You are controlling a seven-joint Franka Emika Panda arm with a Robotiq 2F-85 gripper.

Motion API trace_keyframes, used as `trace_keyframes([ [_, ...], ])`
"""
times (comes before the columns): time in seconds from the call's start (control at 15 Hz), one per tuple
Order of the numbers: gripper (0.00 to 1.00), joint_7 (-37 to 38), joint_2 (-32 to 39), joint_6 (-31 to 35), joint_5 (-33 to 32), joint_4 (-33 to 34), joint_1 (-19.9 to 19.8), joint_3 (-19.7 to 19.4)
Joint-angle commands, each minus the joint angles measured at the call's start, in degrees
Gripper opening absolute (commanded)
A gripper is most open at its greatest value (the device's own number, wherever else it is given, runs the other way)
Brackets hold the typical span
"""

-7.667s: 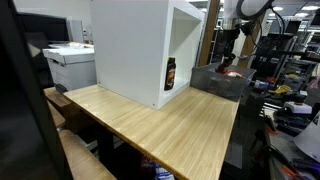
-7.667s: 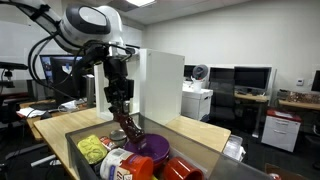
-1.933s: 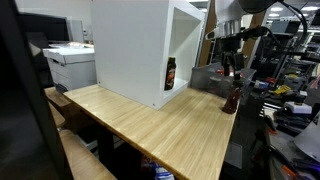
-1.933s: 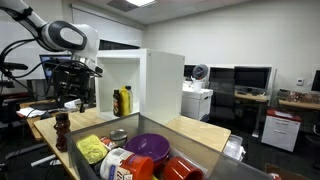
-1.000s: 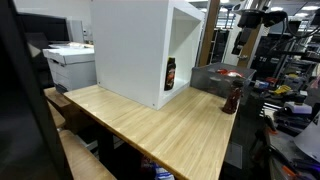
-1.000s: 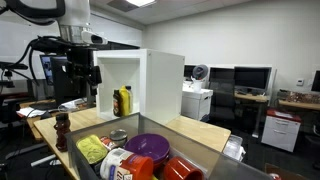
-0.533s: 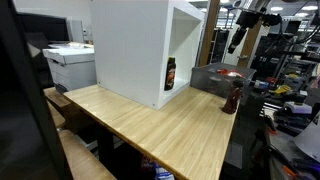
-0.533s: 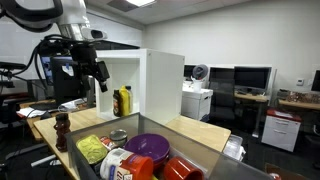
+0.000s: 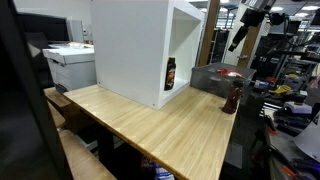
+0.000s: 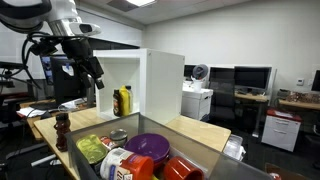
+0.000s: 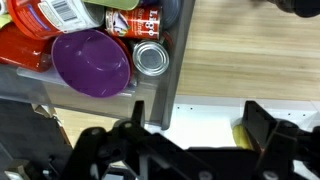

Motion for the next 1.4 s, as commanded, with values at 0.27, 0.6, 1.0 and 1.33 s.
trace_keyframes([
  [0.27,1.00,2.8,0.4,-11.9,3.8,0.2,2.8,0.7],
  [0.6,1.00,2.7,1.9,-15.6,9.2,0.1,7.0,1.4],
  [1.0,1.00,3.0,6.2,-14.6,10.6,0.0,9.4,2.8],
  [1.33,1.00,3.9,10.5,-12.3,10.0,0.0,9.6,4.2],
])
